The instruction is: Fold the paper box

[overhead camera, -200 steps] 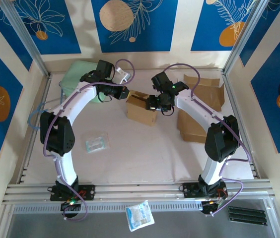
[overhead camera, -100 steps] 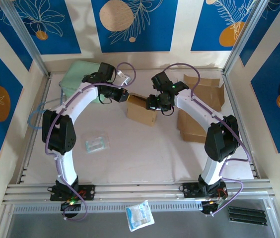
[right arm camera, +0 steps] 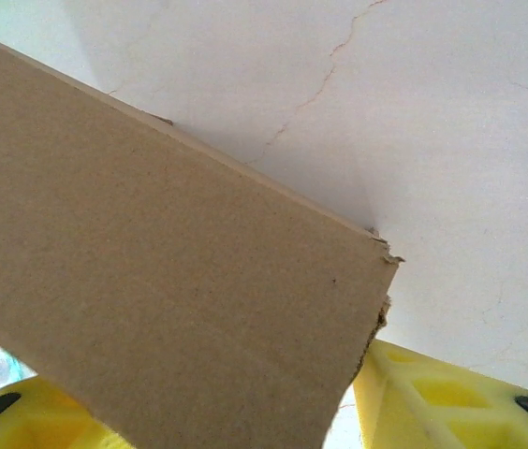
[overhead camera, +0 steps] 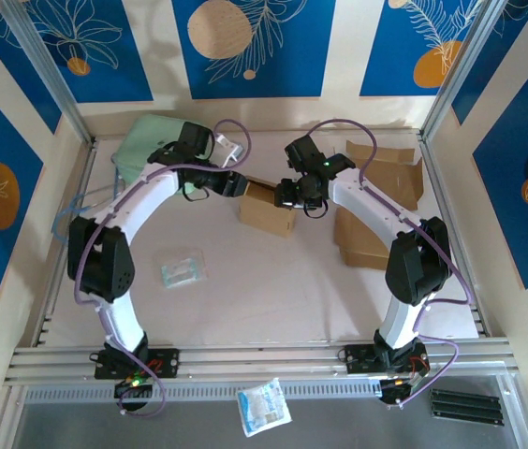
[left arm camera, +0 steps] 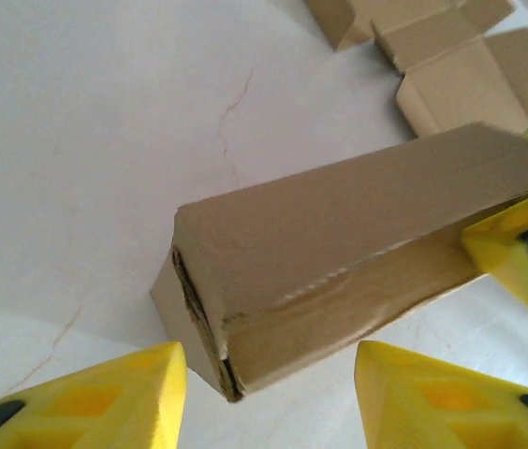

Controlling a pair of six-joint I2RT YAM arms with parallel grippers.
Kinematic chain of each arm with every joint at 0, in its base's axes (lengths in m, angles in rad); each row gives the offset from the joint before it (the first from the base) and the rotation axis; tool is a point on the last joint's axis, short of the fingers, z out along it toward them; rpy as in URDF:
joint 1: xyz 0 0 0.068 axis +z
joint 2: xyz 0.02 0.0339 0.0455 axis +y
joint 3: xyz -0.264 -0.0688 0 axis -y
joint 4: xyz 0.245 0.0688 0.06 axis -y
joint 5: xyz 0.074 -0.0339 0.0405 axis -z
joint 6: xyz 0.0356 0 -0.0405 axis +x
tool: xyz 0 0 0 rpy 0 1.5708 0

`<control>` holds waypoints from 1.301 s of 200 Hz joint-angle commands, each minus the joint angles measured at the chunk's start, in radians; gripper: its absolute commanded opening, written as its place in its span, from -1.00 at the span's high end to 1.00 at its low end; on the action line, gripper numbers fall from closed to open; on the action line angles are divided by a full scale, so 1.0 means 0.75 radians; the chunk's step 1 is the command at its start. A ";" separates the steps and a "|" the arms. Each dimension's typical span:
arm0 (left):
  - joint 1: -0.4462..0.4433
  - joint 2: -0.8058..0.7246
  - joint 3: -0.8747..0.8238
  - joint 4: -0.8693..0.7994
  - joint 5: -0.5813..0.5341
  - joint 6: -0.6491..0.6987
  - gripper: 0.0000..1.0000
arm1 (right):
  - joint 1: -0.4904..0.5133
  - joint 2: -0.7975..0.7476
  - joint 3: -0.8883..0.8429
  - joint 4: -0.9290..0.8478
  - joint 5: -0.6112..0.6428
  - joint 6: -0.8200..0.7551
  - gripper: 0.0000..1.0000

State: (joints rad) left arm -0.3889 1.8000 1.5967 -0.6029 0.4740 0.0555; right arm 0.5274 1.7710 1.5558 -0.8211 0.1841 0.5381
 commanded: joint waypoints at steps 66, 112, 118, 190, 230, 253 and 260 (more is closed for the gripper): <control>0.028 0.053 0.057 0.292 -0.093 -0.548 -0.15 | 0.014 0.063 -0.019 -0.080 0.037 -0.029 -0.01; 0.028 0.155 0.078 0.209 -0.012 -0.532 -0.10 | 0.013 0.056 -0.016 -0.085 0.048 -0.028 -0.03; 0.028 0.150 0.063 0.204 -0.009 -0.523 -0.08 | 0.013 0.056 -0.014 -0.086 0.045 -0.026 -0.03; 0.028 0.060 -0.149 0.271 0.064 -0.547 0.26 | 0.015 0.085 0.019 -0.098 0.056 -0.033 -0.07; 0.027 0.036 -0.210 0.288 0.057 -0.551 0.25 | 0.016 0.076 0.026 -0.092 0.036 -0.044 -0.10; 0.028 0.048 -0.223 0.321 0.069 -0.583 0.24 | 0.017 0.046 0.038 -0.093 -0.022 -0.073 -0.16; 0.028 0.048 -0.221 0.323 0.061 -0.583 0.23 | 0.019 0.030 0.039 -0.093 -0.032 -0.080 -0.18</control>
State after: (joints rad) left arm -0.3668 1.8370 1.4597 -0.3294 0.4969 -0.3645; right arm 0.5308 1.7847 1.5768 -0.8307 0.1905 0.5148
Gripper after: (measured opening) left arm 0.383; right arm 0.573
